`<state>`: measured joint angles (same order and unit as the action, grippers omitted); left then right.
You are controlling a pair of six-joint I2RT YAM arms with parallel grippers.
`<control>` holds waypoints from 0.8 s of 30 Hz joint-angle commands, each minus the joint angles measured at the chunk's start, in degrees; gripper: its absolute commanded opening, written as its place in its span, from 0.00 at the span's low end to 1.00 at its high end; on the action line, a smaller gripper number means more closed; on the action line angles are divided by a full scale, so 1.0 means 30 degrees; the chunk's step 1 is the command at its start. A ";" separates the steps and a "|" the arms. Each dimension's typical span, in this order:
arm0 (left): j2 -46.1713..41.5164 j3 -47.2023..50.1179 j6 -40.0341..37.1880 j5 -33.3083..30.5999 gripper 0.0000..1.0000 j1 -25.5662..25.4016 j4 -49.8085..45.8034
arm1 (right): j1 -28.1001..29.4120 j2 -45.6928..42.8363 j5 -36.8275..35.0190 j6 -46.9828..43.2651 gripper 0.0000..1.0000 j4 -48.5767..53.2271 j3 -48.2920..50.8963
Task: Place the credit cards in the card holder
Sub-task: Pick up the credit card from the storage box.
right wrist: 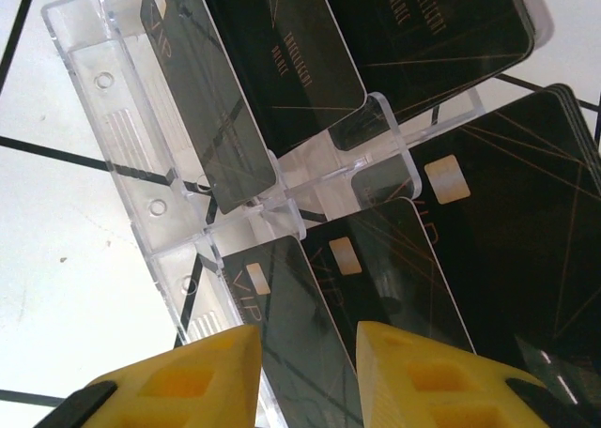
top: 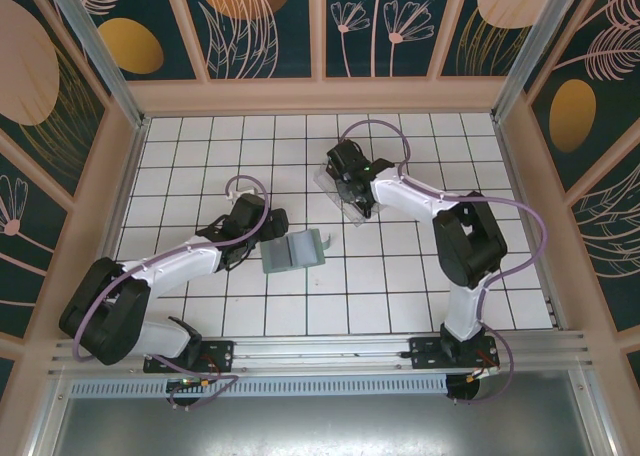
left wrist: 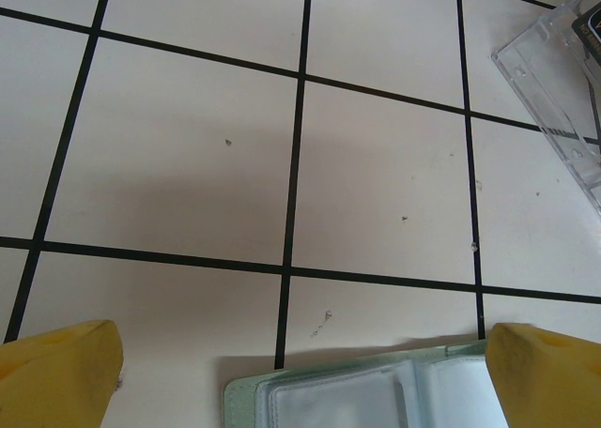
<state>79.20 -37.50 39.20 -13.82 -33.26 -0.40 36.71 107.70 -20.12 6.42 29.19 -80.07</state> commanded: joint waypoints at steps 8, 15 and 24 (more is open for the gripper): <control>0.0292 0.0205 -0.0015 0.0331 0.99 0.0129 0.0457 | -0.0342 0.0781 -0.0675 -0.0236 0.32 0.0266 0.0047; 0.0349 0.0223 0.0030 0.0448 0.99 0.0135 0.0588 | -0.0341 0.0075 0.0705 -0.0015 0.28 0.0122 0.0411; 0.0296 0.0366 0.0133 0.0502 0.99 0.0132 0.0662 | -0.0271 -0.0497 0.2174 0.0289 0.19 0.0077 0.0580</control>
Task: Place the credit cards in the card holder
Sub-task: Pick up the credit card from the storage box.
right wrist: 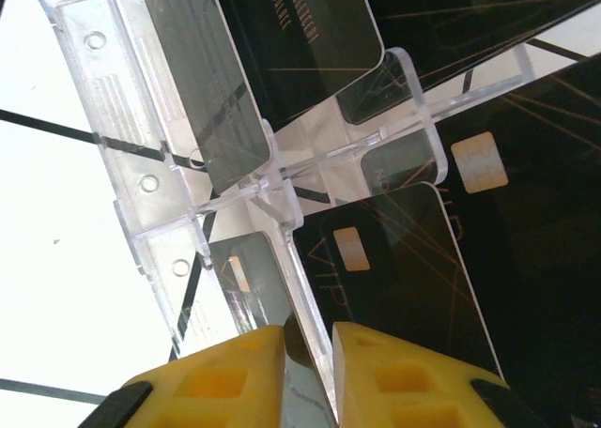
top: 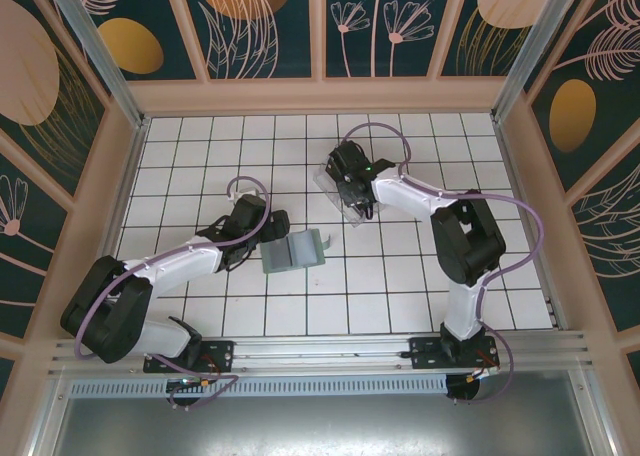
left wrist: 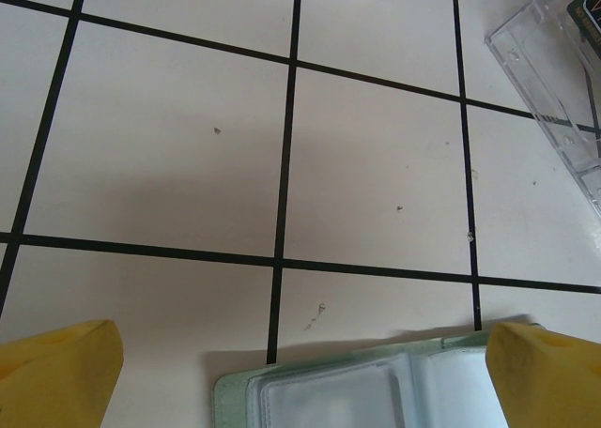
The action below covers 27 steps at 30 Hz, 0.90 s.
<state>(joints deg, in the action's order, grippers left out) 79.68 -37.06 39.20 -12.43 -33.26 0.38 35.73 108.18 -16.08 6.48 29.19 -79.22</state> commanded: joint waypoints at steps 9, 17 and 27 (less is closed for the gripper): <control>0.0121 0.0321 0.0146 0.0097 0.99 0.0133 0.0488 | -0.0071 -0.0609 0.1614 0.0413 0.18 0.0074 0.0531; 0.0132 0.0370 0.0125 0.0128 0.99 0.0147 0.0576 | -0.0388 -0.0443 0.1783 0.0389 0.16 0.0031 0.0700; 0.0219 0.0370 0.0124 0.0271 0.99 0.0146 0.0707 | -0.0832 -0.0729 0.2270 0.0015 0.06 0.0179 0.0661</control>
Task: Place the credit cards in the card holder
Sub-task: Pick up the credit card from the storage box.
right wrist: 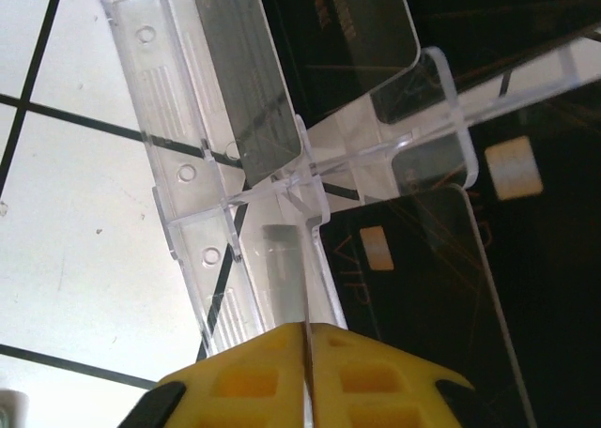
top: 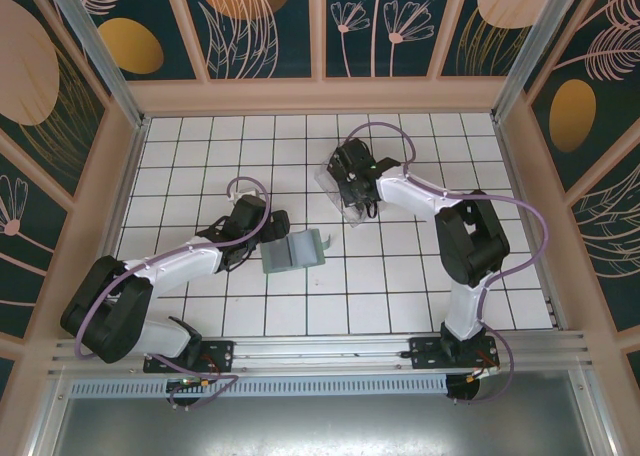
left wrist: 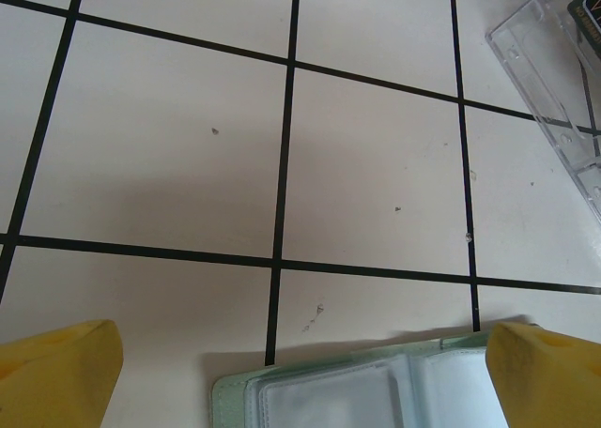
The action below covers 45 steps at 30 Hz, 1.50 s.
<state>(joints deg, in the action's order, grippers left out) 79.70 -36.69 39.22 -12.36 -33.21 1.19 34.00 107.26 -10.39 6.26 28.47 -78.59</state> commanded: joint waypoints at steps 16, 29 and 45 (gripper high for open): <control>0.0242 0.0188 0.0110 0.0282 0.99 0.0128 0.0511 | -0.0782 -0.0876 0.2270 0.0117 0.08 0.0296 0.0883; 0.0269 -0.0176 -0.0065 0.0259 0.99 0.0137 0.0091 | -0.1430 -0.2408 0.3614 0.0308 0.00 0.0543 -0.0352; -0.1615 0.0213 -0.1147 -0.0676 0.99 0.0121 -0.3390 | 0.0509 -0.8269 0.9466 0.6339 0.00 -0.9023 0.6336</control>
<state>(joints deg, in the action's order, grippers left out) 76.53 -37.01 37.47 -13.47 -33.21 -4.97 32.91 84.93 12.71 17.21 13.58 -65.98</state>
